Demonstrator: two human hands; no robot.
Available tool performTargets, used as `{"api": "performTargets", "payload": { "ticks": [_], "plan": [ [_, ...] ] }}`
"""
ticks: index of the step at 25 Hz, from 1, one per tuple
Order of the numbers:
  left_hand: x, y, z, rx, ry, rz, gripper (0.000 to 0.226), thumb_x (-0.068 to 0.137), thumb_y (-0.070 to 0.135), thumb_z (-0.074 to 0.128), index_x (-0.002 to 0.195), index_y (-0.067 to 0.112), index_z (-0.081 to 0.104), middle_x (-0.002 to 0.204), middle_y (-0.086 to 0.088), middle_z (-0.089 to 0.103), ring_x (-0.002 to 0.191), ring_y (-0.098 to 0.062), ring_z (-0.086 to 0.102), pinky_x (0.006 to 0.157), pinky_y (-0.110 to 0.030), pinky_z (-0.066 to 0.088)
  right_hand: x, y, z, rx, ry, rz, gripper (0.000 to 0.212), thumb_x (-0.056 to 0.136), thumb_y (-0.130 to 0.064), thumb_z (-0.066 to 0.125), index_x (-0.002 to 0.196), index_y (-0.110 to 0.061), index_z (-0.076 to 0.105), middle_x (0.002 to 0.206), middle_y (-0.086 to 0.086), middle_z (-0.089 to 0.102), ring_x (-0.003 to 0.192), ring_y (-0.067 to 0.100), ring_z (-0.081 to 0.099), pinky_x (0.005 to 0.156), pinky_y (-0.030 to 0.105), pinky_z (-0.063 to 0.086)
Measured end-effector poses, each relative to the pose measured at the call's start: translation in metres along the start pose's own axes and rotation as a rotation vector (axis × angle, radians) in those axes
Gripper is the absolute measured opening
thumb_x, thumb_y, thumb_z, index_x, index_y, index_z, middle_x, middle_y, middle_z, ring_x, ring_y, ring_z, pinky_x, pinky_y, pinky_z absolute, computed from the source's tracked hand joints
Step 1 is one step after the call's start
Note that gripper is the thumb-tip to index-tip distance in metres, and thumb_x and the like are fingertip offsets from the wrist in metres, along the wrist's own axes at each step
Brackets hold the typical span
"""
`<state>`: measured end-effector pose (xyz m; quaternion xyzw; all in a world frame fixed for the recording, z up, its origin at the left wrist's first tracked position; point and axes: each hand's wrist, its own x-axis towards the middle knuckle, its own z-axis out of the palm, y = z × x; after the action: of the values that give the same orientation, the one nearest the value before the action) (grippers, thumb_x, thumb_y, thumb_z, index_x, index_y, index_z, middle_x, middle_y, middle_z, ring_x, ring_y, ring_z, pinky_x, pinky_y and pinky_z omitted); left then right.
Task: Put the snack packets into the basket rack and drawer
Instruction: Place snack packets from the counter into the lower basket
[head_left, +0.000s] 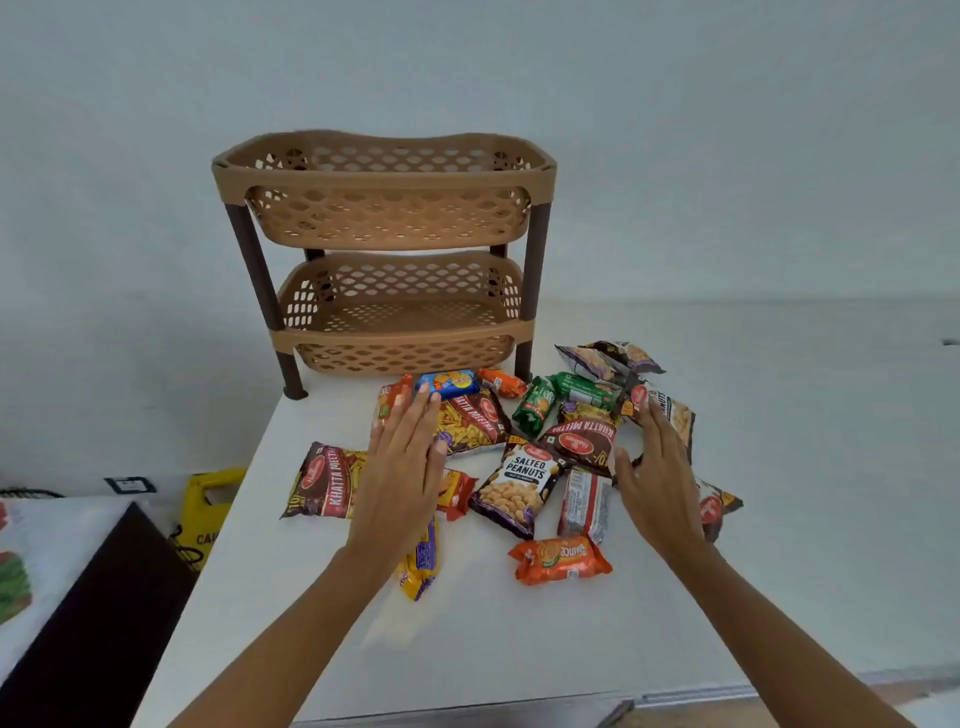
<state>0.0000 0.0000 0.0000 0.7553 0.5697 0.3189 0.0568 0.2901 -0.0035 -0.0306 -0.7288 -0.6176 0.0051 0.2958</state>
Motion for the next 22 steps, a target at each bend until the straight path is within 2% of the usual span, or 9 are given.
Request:
{"api": "performTargets", "payload": {
  "ticks": [2, 5, 8, 10, 13, 15, 18, 22],
  "plan": [
    [0.002, 0.014, 0.006, -0.036, -0.061, -0.012, 0.05, 0.1, 0.032, 0.029, 0.149, 0.028, 0.017, 0.157, 0.009, 0.019, 0.147, -0.01, 0.01, 0.118, -0.035, 0.007, -0.006, 0.005, -0.006, -0.12, -0.013, -0.024, 0.059, 0.093, -0.027, 0.052, 0.144, -0.009, 0.031, 0.156, 0.011, 0.022, 0.142, 0.027, 0.025, 0.106, 0.041, 0.038],
    [0.001, 0.038, 0.028, -0.077, -0.22, -0.076, 0.049, 0.097, 0.027, 0.039, 0.145, 0.028, 0.029, 0.152, 0.006, 0.033, 0.143, -0.013, 0.024, 0.118, -0.04, 0.011, -0.015, 0.026, -0.015, -0.061, -0.042, 0.029, 0.057, 0.088, -0.023, 0.06, 0.141, -0.014, 0.038, 0.154, 0.008, 0.027, 0.137, 0.03, 0.035, 0.095, 0.047, 0.047],
    [0.006, 0.057, 0.054, -0.149, -0.341, -0.139, 0.05, 0.094, 0.023, 0.044, 0.143, 0.025, 0.035, 0.155, 0.002, 0.028, 0.139, -0.017, 0.033, 0.113, -0.036, 0.029, -0.016, 0.051, -0.024, -0.11, -0.167, -0.002, 0.06, 0.09, -0.036, 0.057, 0.143, -0.025, 0.033, 0.156, 0.004, 0.023, 0.14, 0.027, 0.029, 0.106, 0.046, 0.037],
    [0.011, 0.068, 0.066, -0.102, -0.386, -0.14, 0.052, 0.093, 0.023, 0.047, 0.143, 0.027, 0.034, 0.158, 0.001, 0.02, 0.138, -0.02, 0.032, 0.107, -0.033, 0.035, -0.016, 0.066, -0.029, -0.182, -0.26, -0.081, 0.061, 0.089, -0.042, 0.055, 0.143, -0.028, 0.033, 0.157, 0.004, 0.02, 0.14, 0.028, 0.028, 0.109, 0.044, 0.033],
    [0.019, 0.073, 0.079, 0.05, -0.506, -0.13, 0.062, 0.09, 0.025, 0.052, 0.146, 0.033, 0.025, 0.16, -0.002, 0.011, 0.14, -0.029, 0.026, 0.107, -0.039, 0.035, -0.018, 0.08, -0.032, -0.231, -0.36, -0.16, 0.068, 0.086, -0.05, 0.056, 0.146, -0.03, 0.027, 0.156, 0.004, 0.021, 0.134, 0.028, 0.038, 0.105, 0.041, 0.038],
    [0.021, 0.074, 0.085, 0.193, -0.574, -0.104, 0.07, 0.089, 0.027, 0.055, 0.147, 0.037, 0.018, 0.16, -0.004, 0.01, 0.138, -0.034, 0.029, 0.106, -0.043, 0.039, -0.016, 0.083, -0.033, -0.249, -0.355, -0.167, 0.068, 0.085, -0.049, 0.058, 0.145, -0.032, 0.029, 0.153, 0.005, 0.03, 0.122, 0.029, 0.05, 0.095, 0.039, 0.045],
    [0.024, 0.075, 0.088, 0.281, -0.549, -0.099, 0.072, 0.087, 0.025, 0.058, 0.146, 0.04, 0.019, 0.157, -0.003, 0.016, 0.126, -0.035, 0.043, 0.095, -0.042, 0.047, -0.014, 0.081, -0.031, -0.213, -0.263, -0.163, 0.056, 0.086, -0.035, 0.062, 0.138, -0.029, 0.043, 0.14, 0.008, 0.049, 0.105, 0.03, 0.059, 0.083, 0.039, 0.048],
    [0.028, 0.075, 0.09, 0.174, -0.465, -0.131, 0.07, 0.084, 0.016, 0.064, 0.143, 0.036, 0.032, 0.152, -0.004, 0.027, 0.122, -0.031, 0.048, 0.095, -0.039, 0.049, -0.006, 0.074, -0.035, -0.12, -0.222, -0.122, 0.051, 0.087, -0.025, 0.063, 0.135, -0.027, 0.048, 0.133, 0.008, 0.056, 0.107, 0.028, 0.059, 0.083, 0.039, 0.051]
  ]
}}
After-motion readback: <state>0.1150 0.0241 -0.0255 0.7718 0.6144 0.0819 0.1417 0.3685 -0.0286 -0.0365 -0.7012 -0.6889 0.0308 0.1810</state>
